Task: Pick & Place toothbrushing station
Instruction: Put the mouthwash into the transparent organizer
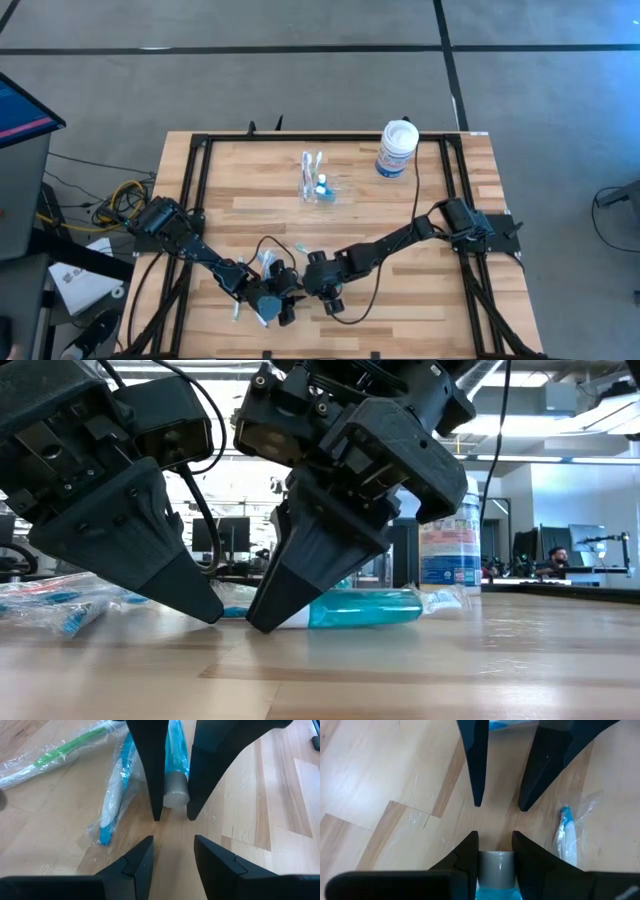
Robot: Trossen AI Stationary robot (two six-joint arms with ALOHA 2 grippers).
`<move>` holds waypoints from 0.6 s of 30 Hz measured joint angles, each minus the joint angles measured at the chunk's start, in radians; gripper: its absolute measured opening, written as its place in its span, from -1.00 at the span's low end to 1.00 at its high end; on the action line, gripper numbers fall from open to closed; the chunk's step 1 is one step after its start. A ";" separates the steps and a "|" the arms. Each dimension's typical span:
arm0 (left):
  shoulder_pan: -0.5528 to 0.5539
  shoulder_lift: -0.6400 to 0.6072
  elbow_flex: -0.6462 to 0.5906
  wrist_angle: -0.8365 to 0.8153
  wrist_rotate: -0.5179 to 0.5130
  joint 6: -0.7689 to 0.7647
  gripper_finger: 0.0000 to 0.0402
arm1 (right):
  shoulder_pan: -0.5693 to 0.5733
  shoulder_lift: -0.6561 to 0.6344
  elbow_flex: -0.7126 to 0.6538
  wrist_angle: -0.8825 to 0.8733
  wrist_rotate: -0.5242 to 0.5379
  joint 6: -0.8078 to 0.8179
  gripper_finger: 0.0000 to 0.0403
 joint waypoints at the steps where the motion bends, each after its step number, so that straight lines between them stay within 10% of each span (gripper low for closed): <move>1: 0.000 0.000 0.000 0.000 0.000 0.000 -0.32 | 0.000 0.001 0.009 -0.014 0.000 -0.004 -0.58; 18: 0.000 0.000 0.000 0.000 -0.002 0.000 -0.32 | 0.001 -0.081 0.037 -0.026 0.010 -0.061 -0.58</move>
